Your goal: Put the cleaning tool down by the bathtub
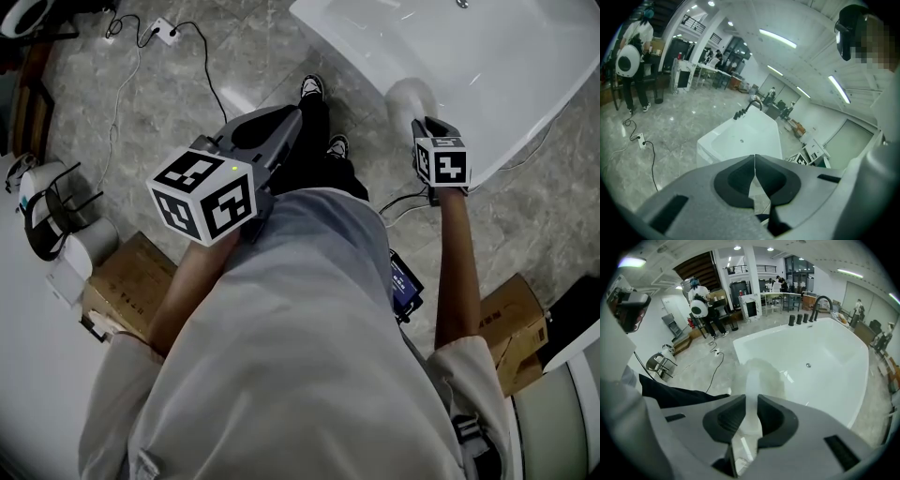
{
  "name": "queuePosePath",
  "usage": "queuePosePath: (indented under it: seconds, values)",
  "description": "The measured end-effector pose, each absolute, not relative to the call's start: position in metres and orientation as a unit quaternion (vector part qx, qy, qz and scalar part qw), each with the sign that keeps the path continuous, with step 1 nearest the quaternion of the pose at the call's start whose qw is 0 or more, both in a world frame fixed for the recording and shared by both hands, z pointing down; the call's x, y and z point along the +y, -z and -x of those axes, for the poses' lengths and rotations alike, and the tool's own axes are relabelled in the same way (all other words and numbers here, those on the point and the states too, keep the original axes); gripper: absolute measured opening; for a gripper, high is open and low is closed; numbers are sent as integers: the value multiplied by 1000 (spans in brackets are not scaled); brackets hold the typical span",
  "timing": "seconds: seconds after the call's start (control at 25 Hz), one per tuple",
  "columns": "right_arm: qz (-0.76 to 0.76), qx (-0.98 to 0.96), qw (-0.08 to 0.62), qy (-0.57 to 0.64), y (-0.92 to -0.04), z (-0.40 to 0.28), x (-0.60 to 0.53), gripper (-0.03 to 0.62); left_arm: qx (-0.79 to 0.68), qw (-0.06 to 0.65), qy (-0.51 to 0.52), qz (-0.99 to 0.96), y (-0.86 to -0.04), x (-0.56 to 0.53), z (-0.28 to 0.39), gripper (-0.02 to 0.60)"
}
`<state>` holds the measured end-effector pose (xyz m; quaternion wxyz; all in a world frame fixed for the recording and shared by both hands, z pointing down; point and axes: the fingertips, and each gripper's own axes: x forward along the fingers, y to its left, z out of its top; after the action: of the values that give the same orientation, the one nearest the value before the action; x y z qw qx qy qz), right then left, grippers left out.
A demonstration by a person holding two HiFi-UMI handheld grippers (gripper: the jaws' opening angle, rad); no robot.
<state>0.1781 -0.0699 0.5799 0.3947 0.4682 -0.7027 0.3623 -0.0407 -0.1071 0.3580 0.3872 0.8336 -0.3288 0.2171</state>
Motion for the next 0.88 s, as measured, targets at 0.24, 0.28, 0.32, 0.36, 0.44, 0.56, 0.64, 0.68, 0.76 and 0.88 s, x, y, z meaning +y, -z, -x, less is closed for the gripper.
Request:
queuePosePath:
  seconds: [0.24,0.28,0.32,0.36,0.44,0.56,0.64,0.68,0.76,0.88]
  values:
    - [-451,-701,420,-360,-595,-178,-73,69,-332,392,-219,-830,-362,-112,45,9]
    - [-448,-701,425,-357,-597,-179,-74,69,-333,392,-219,-829,-363,-114,46,9]
    - [-445,-701,429,-354,-600,-179,-76,69,-334,392,-220,-829,-364,-116,46,9]
    - [-442,-702,433,-353,-602,-179,-78,69,-335,392,-220,-828,-364,-117,47,9]
    - [-435,-702,441,-350,-605,-179,-79,69,-337,394,-220,-827,-364,-117,50,9]
    - [-425,-704,455,-342,-610,-178,-80,69,-335,409,-209,-822,-362,-117,52,9]
    - [-423,-704,459,-338,-612,-178,-82,69,-334,421,-198,-820,-360,-118,52,9]
    - [-422,-704,461,-338,-613,-178,-82,69,-334,423,-196,-819,-359,-118,53,9]
    - [-416,-703,467,-338,-615,-178,-82,69,-336,422,-196,-819,-358,-119,54,9]
    - [-398,-706,479,-338,-619,-173,-80,69,-338,424,-196,-817,-358,-119,58,9]
